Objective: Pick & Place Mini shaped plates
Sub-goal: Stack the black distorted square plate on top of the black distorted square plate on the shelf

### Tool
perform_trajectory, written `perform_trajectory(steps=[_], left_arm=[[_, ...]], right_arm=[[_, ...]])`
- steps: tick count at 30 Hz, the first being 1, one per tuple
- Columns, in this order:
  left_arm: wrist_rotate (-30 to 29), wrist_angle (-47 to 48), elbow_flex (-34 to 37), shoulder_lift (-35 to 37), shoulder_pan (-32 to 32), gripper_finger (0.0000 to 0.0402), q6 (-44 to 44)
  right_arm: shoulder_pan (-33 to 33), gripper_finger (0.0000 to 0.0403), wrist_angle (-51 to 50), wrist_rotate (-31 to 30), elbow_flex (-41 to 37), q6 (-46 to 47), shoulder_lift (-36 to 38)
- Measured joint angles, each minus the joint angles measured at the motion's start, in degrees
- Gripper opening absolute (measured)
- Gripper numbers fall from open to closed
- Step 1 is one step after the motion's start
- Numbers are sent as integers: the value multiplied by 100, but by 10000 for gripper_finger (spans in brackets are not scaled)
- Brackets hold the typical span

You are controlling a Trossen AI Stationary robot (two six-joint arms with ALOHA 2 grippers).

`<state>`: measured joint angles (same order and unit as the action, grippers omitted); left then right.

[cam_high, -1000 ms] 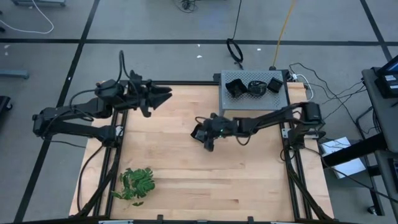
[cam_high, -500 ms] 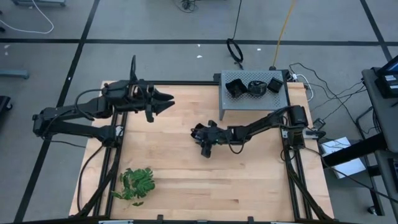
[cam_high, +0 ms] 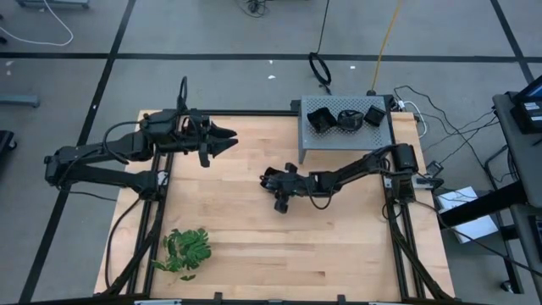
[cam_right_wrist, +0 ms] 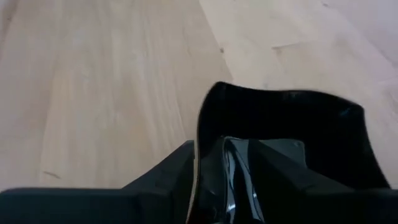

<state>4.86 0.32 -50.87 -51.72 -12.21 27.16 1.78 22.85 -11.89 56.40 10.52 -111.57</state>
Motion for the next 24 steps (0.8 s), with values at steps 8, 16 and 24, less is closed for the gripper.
perform_trajectory(steps=[8, 16, 24], left_arm=[[0, -2, 0, 0, 0, 184, 11], [0, -2, 0, 0, 0, 184, 11], [-4, -5, 0, 0, 0, 184, -145]], right_arm=[[-4, 92, -297, -8, 0, -7, 0], [-4, 10, -207, -18, 0, 68, 70], [-4, 1, -230, 12, -7, -171, 1103]])
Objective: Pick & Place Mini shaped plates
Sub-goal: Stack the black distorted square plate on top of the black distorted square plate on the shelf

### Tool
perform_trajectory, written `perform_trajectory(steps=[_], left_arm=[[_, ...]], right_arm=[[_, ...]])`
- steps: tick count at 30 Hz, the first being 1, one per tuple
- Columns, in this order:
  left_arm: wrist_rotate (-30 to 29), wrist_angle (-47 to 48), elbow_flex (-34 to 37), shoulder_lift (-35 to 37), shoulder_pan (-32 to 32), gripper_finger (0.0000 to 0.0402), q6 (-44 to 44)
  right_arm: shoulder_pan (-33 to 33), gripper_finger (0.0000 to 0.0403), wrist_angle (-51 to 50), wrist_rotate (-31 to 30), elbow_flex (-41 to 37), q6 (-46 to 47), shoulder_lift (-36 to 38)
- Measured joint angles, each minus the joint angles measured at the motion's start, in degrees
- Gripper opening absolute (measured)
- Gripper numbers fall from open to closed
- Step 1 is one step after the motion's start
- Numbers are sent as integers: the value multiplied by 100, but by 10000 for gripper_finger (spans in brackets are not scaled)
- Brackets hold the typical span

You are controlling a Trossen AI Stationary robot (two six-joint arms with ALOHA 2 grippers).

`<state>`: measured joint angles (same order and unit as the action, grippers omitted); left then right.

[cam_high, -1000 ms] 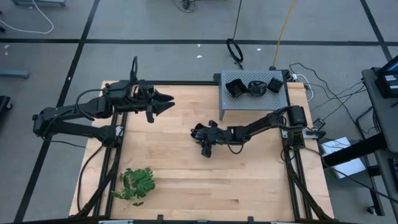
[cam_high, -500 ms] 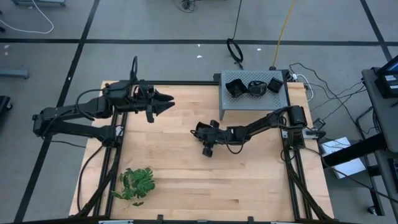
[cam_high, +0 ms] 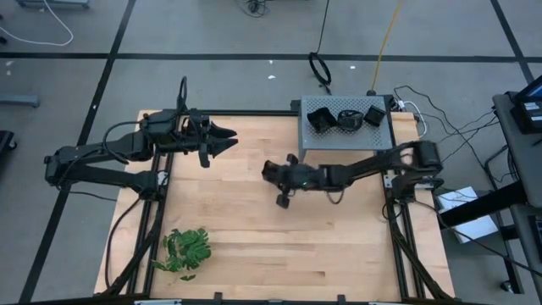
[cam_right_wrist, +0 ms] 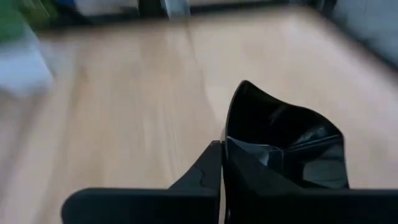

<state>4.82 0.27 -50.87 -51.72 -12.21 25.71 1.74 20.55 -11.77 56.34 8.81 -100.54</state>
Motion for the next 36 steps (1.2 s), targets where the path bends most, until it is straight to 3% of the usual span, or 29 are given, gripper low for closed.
perform_trajectory(steps=[8, 16, 25, 36], left_arm=[[-35, -4, 0, 0, 0, 184, -37], [-258, -5, 0, 0, 2, 184, -13], [-1240, -6, 0, 1, -2, 184, -329], [-1828, -17, 0, 0, -5, 184, -506]], right_arm=[[-148, 1, -261, -110, 2, -763, 1816], [-900, 0, -1359, -1906, 2, 132, 3043], [-1925, 0, -2400, -2109, 2, 1159, 3229], [-2166, 0, -2777, -2096, -2, 698, 3179]])
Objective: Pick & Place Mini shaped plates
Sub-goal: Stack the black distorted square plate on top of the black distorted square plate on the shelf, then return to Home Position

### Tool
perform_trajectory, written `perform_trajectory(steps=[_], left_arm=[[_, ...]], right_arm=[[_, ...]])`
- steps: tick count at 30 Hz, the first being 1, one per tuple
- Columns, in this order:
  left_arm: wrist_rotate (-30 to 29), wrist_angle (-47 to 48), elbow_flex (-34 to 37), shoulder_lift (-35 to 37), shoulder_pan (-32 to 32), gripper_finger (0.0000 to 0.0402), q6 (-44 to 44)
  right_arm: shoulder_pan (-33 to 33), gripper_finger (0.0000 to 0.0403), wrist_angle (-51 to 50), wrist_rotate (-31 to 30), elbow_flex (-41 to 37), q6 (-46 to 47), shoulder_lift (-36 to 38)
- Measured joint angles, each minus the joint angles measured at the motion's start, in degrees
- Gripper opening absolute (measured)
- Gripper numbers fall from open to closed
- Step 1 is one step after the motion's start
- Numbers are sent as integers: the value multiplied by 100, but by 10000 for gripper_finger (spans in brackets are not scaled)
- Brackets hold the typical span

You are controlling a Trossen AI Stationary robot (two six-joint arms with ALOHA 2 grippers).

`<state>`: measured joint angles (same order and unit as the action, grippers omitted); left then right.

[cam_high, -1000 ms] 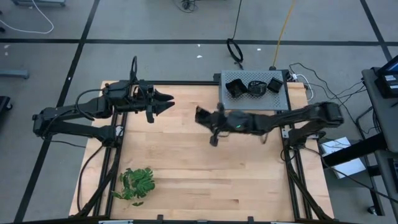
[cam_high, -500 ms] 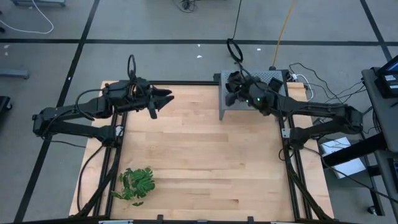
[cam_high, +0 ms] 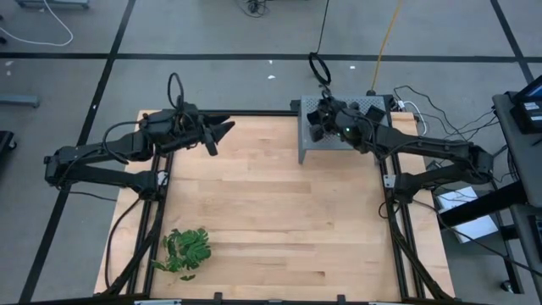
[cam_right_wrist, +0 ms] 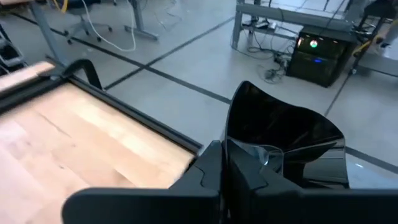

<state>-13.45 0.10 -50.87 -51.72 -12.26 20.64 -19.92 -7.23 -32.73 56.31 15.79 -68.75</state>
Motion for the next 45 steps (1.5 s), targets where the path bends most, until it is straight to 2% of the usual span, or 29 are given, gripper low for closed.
perform_trajectory(steps=[4, 14, 29, 37, 40, 45], left_arm=[[-20, -31, 0, 2, -4, 184, 2], [-22, -33, 2, 2, -4, 184, 4], [-22, -33, 2, 2, -4, 184, 18], [-22, -29, 4, 126, -4, 184, -72], [-24, -32, 4, 359, -4, 184, -416], [-26, 15, 4, 892, -4, 184, -912]], right_arm=[[-33, 0, -311, -1, 0, -1, -45], [-31, 5, -251, 0, 7, -109, -59], [-26, 104, 68, 9, 7, -197, 20], [-24, 141, 353, 1042, 7, -200, 531], [-22, 145, 278, 1209, 7, -273, 845], [-22, 141, 90, 1224, 7, -1005, 1519]])
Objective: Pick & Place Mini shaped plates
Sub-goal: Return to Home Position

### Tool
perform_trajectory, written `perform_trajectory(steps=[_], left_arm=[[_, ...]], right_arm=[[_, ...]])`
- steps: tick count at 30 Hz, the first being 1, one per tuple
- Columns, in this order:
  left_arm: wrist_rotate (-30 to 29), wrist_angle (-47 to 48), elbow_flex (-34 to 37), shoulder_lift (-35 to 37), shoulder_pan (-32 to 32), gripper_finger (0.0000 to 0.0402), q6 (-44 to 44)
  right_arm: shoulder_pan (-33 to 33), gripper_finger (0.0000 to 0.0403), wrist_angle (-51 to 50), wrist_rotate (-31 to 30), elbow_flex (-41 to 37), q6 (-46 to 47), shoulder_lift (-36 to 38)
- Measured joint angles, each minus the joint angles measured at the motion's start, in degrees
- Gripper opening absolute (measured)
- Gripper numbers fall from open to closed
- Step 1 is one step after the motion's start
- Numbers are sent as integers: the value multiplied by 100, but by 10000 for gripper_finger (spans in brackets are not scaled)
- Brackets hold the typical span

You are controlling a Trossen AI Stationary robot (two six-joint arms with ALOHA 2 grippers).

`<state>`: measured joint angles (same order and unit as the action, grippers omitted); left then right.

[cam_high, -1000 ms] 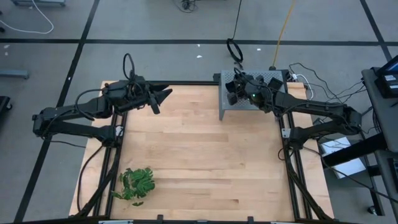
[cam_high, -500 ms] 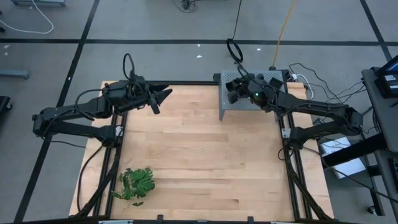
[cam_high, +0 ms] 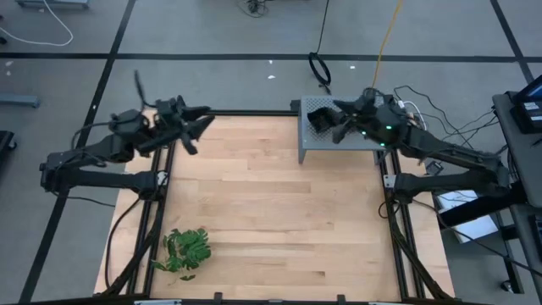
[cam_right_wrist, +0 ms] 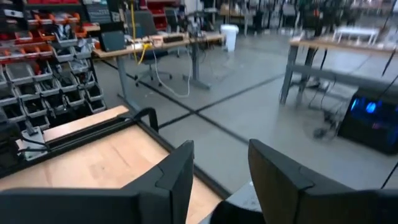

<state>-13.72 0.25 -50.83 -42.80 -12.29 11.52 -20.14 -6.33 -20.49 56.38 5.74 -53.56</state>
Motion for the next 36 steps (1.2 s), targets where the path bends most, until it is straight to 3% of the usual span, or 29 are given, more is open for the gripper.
perform_trajectory(steps=[10, 17, 21, 27, 36], left_arm=[[18, 651, 0, 1021, 0, 184, -199], [-153, 1621, -2, 1513, 0, 184, -736], [-314, 2342, -2, 1843, 0, 184, -319], [-775, 2687, -2, 2352, 2, 184, 76], [-735, 3024, -2, 2836, 2, 184, 280]], right_arm=[[0, 130, -858, -29, 0, -540, 1174], [0, 130, -1797, -76, 0, -318, 1502], [-2, 130, -2150, -81, -6, -302, 1554], [-2, 130, -1722, -90, -679, -295, 1770], [-2, 130, 23, -74, -2160, -189, 2275]])
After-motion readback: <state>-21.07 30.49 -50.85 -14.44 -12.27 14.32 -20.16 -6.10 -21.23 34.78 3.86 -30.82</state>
